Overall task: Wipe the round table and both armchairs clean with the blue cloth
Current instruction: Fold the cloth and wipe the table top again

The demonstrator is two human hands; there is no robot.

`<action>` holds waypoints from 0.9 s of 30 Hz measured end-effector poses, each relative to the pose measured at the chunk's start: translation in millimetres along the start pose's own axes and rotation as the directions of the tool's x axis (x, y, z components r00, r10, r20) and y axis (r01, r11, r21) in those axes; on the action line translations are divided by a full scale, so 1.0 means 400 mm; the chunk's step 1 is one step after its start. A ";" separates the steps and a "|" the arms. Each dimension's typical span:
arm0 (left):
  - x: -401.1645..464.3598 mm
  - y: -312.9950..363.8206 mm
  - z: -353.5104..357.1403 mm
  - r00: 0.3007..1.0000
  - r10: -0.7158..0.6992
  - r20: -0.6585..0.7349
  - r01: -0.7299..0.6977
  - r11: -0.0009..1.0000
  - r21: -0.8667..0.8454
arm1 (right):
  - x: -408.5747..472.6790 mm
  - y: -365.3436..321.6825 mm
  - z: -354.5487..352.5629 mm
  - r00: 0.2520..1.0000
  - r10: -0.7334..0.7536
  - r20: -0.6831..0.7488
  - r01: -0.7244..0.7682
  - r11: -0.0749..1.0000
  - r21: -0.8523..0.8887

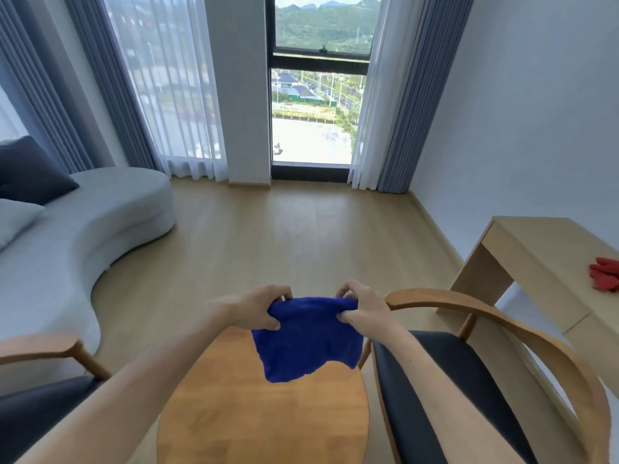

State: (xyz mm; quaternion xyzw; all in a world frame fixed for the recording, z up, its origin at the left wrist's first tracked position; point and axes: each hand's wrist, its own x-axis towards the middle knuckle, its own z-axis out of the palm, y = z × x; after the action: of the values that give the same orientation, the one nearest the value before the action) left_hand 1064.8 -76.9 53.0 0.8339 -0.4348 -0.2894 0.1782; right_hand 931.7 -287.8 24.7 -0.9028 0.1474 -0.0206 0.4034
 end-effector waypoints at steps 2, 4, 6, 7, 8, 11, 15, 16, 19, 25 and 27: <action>0.009 -0.030 0.041 0.999 -0.052 0.001 0.052 0.998 -0.025 | 0.013 0.033 0.022 0.998 -0.017 0.059 0.017 1.000 -0.004; 0.018 -0.070 0.092 0.995 -0.101 -0.008 0.100 0.995 -0.024 | 0.030 0.070 0.067 0.994 -0.010 0.112 0.013 0.999 -0.032; 0.032 -0.116 0.147 0.988 -0.149 -0.037 0.150 0.989 0.007 | 0.049 0.103 0.124 0.990 0.020 0.142 -0.014 0.999 -0.046; 0.042 -0.140 0.172 0.985 -0.164 -0.059 0.167 0.985 0.043 | 0.062 0.119 0.153 0.989 0.026 0.148 -0.018 0.998 -0.053; 0.054 -0.166 0.195 0.982 -0.169 -0.086 0.176 0.981 0.082 | 0.077 0.135 0.181 0.988 0.028 0.151 -0.019 0.998 -0.063; 0.099 -0.241 0.259 0.965 -0.172 -0.199 0.206 0.964 0.168 | 0.130 0.183 0.260 0.989 0.053 0.140 -0.041 0.995 -0.087; 0.136 -0.336 0.371 0.928 -0.059 -0.367 0.201 0.910 0.362 | 0.164 0.260 0.385 0.998 0.025 0.049 -0.019 0.992 -0.126; 0.136 -0.359 0.410 0.929 -0.014 -0.370 0.181 0.889 0.420 | 0.158 0.286 0.425 0.999 0.014 0.031 -0.009 0.990 -0.144; 0.126 -0.440 0.558 0.956 0.078 -0.284 0.099 0.824 0.558 | 0.115 0.387 0.564 0.994 -0.004 0.111 0.029 0.973 -0.229; 0.108 -0.571 0.811 0.943 -0.218 0.250 0.134 0.940 0.315 | 0.003 0.536 0.748 0.866 0.111 0.487 0.078 0.933 -0.352; 0.120 -0.596 0.811 0.941 -0.224 0.254 0.200 0.973 0.118 | 0.006 0.547 0.754 0.859 0.185 0.477 -0.052 0.959 -0.278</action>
State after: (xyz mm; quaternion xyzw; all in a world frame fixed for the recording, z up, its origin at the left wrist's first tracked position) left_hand 1028.0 1.8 -343.1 0.8367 -0.3751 -0.3961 0.0480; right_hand 926.6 -208.8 -339.4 -0.9107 0.0953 0.2574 0.3085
